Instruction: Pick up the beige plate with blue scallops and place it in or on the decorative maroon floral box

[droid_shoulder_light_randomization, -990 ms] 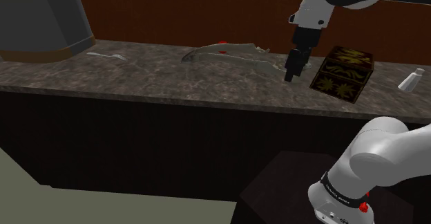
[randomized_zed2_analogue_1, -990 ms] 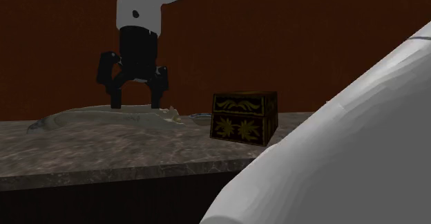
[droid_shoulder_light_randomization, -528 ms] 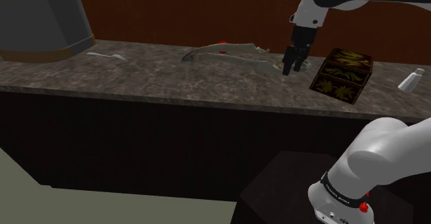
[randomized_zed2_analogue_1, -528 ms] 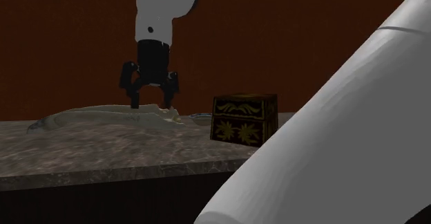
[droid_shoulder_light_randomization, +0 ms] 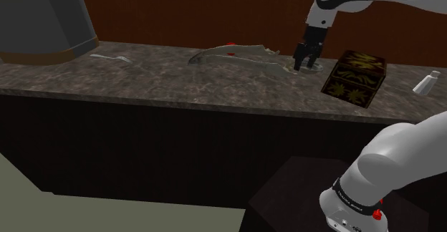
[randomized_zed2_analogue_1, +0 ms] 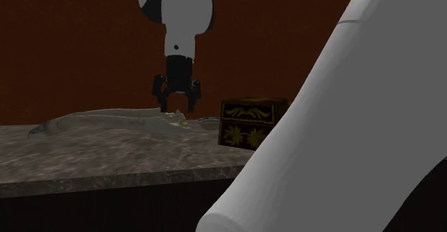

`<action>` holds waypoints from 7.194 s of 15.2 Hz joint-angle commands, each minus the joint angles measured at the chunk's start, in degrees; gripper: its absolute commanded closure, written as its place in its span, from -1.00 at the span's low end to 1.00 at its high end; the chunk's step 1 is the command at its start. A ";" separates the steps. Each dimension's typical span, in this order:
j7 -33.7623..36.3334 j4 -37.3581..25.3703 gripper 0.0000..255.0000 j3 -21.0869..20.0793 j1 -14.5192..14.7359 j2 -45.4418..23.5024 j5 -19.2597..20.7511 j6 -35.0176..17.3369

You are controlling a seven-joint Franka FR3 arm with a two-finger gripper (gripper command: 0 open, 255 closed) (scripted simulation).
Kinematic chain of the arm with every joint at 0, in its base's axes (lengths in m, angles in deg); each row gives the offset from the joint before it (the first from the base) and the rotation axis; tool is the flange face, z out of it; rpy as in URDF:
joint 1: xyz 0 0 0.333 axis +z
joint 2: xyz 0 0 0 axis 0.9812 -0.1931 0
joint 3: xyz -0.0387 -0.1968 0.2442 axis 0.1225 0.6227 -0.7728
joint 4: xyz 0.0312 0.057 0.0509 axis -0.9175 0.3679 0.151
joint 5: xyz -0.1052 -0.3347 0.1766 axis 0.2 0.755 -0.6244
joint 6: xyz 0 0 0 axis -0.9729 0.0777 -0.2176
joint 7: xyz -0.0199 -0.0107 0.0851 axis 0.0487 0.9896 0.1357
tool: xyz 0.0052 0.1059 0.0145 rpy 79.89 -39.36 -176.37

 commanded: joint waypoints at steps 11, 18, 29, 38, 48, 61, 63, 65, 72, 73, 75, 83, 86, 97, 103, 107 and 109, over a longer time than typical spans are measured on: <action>-4.40 -14.98 -1.00 9.97 -5.37 -18.06 -1.46 -3.70; -7.84 -26.36 -1.00 15.15 -9.70 -30.02 -6.03 -3.57; -10.03 -30.14 -1.00 17.34 -13.46 -38.09 -10.18 -6.91; -10.08 -28.98 -1.00 17.28 -13.37 -38.12 -10.24 -8.10; -10.08 -28.97 1.00 17.28 -13.37 -38.12 -10.24 -8.11; -9.45 -39.18 1.00 17.61 -14.04 -38.27 -10.09 1.93; -9.43 -41.07 1.00 17.66 -14.25 -38.54 -10.22 3.58; -9.43 -43.05 1.00 17.72 -14.48 -38.89 -10.39 5.27; -9.55 -50.99 1.00 17.92 -15.71 -40.80 -11.42 11.54; -9.58 -52.27 1.00 17.95 -15.94 -41.18 -11.63 12.50; -9.66 -54.98 1.00 18.01 -16.48 -42.01 -12.11 14.47; -9.99 -68.67 1.00 18.08 -20.03 -47.03 -15.11 23.60; -9.98 -76.08 1.00 17.89 -22.49 -50.12 -17.05 28.04; -15.29 -62.69 1.00 20.88 -20.43 -37.19 -10.15 26.86; -19.15 -52.64 1.00 22.30 -20.32 -27.16 -3.89 25.36; -21.59 -49.24 1.00 23.15 -21.12 -22.87 -1.04 25.47; -20.98 -46.17 1.00 22.67 -20.83 -21.45 -0.23 23.53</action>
